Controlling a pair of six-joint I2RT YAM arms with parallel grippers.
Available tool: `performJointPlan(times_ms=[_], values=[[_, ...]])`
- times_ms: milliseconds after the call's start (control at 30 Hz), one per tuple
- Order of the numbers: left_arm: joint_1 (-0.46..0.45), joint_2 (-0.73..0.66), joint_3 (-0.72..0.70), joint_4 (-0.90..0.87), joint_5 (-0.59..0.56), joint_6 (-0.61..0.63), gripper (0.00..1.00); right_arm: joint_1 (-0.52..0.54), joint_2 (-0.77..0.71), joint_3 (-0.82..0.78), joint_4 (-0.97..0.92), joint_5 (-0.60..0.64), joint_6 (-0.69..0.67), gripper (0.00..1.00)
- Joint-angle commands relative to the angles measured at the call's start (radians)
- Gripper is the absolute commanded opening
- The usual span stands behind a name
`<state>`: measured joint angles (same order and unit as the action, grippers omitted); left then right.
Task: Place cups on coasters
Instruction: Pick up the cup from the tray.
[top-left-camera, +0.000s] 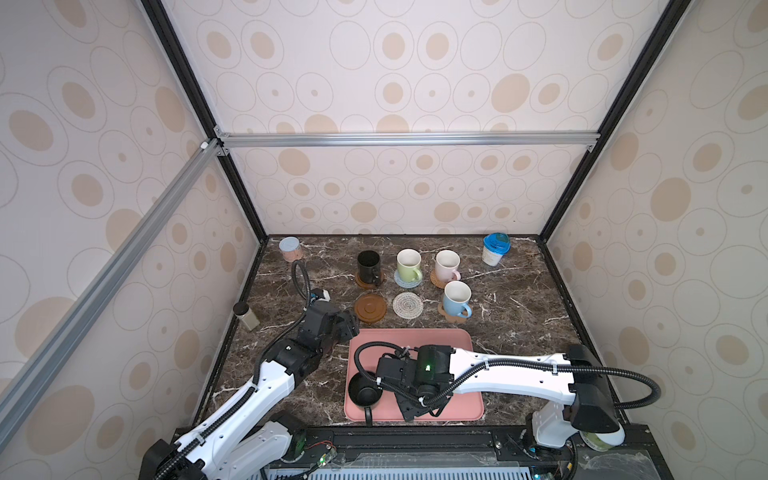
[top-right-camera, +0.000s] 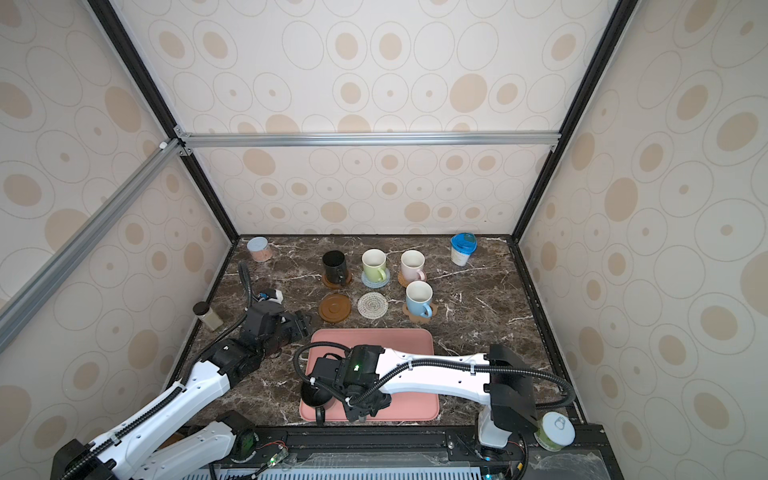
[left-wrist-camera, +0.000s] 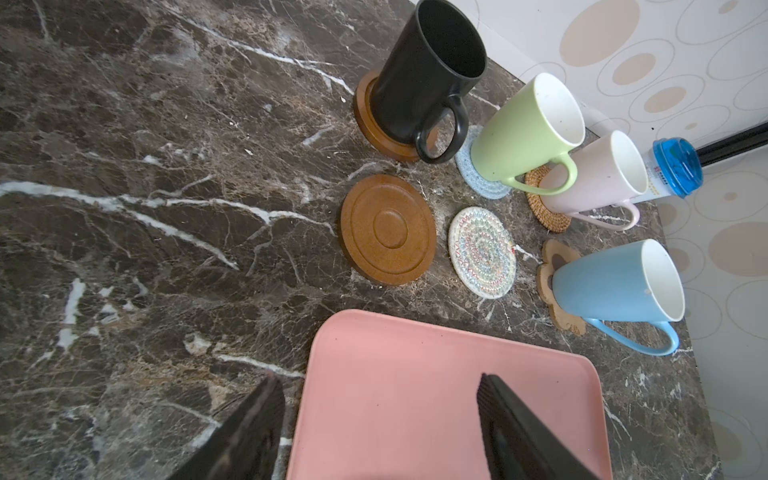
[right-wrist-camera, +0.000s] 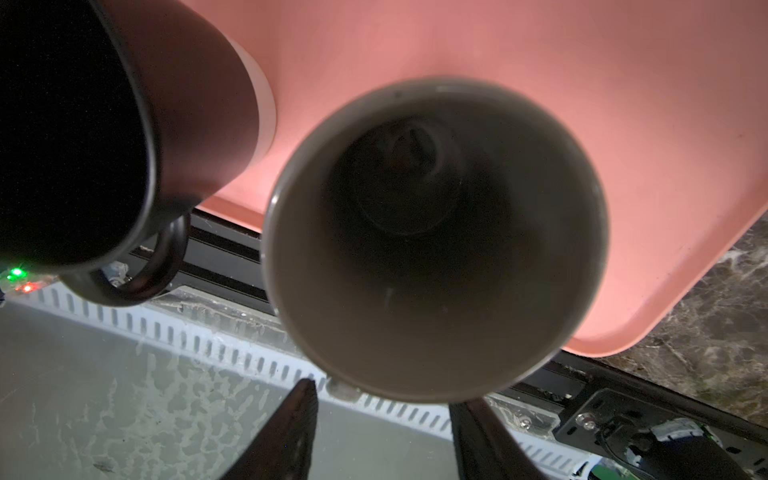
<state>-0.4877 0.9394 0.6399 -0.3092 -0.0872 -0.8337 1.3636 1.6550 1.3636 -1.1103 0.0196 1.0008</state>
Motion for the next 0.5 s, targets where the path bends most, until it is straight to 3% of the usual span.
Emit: performJointPlan(times_ms=[0, 467], values=[[0.012, -0.007, 0.000, -0.014, -0.005, 0.004, 0.74, 0.008, 0.010, -0.014, -0.015, 0.030, 0.006, 0.54], [0.011, -0.013, 0.002, -0.019, -0.007, 0.004, 0.75, 0.005, 0.004, -0.038, -0.019, 0.089, 0.018, 0.54]])
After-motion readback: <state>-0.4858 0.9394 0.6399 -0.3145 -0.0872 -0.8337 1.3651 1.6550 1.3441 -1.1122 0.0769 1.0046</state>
